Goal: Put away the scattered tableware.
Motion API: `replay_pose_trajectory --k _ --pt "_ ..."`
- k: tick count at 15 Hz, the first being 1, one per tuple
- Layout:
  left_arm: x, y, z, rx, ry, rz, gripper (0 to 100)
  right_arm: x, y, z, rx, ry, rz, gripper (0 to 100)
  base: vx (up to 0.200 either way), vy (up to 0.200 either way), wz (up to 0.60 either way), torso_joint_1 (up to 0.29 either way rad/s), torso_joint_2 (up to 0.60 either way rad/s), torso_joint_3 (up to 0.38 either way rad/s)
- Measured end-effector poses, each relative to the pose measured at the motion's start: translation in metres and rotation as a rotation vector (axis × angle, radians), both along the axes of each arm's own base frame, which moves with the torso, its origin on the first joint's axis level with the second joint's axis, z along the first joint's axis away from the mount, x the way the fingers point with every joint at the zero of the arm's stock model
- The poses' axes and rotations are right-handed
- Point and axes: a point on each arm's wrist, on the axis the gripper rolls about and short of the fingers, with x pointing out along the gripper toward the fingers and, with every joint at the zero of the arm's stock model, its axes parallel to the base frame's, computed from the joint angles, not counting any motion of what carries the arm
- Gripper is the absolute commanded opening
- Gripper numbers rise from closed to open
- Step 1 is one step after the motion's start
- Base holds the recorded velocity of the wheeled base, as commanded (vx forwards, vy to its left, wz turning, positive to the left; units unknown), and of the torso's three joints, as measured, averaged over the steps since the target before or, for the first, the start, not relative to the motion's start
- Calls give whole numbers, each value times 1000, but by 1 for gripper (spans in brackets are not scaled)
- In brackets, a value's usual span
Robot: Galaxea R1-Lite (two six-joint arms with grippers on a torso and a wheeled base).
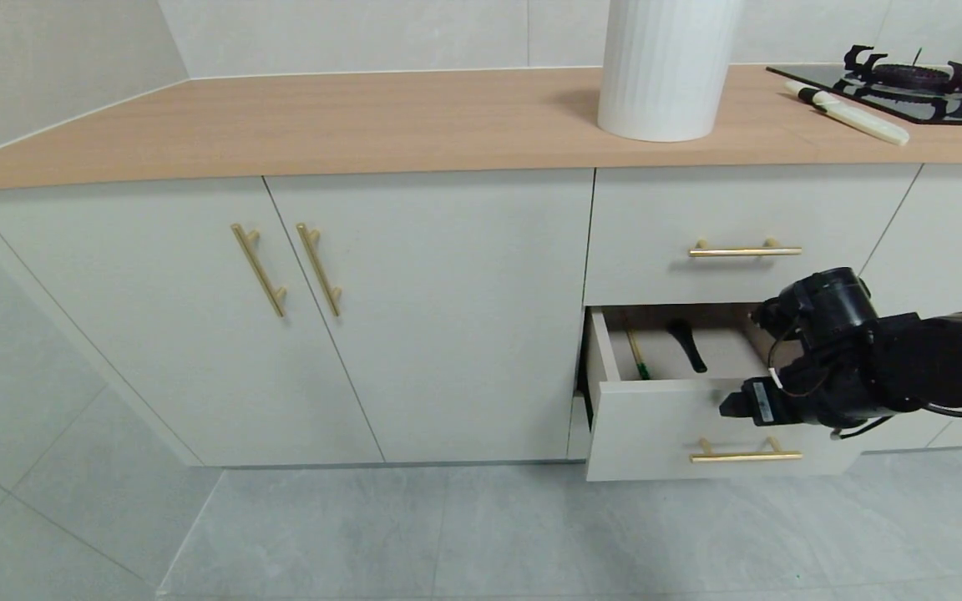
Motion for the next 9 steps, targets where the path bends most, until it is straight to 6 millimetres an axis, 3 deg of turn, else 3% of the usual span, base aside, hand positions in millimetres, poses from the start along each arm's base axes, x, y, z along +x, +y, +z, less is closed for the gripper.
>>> replay_pose_trajectory --k 9 --pt "0 0 0 0 0 0 100 60 -7 -10 18 -51 -61 100 0 0 0 0 0 0"
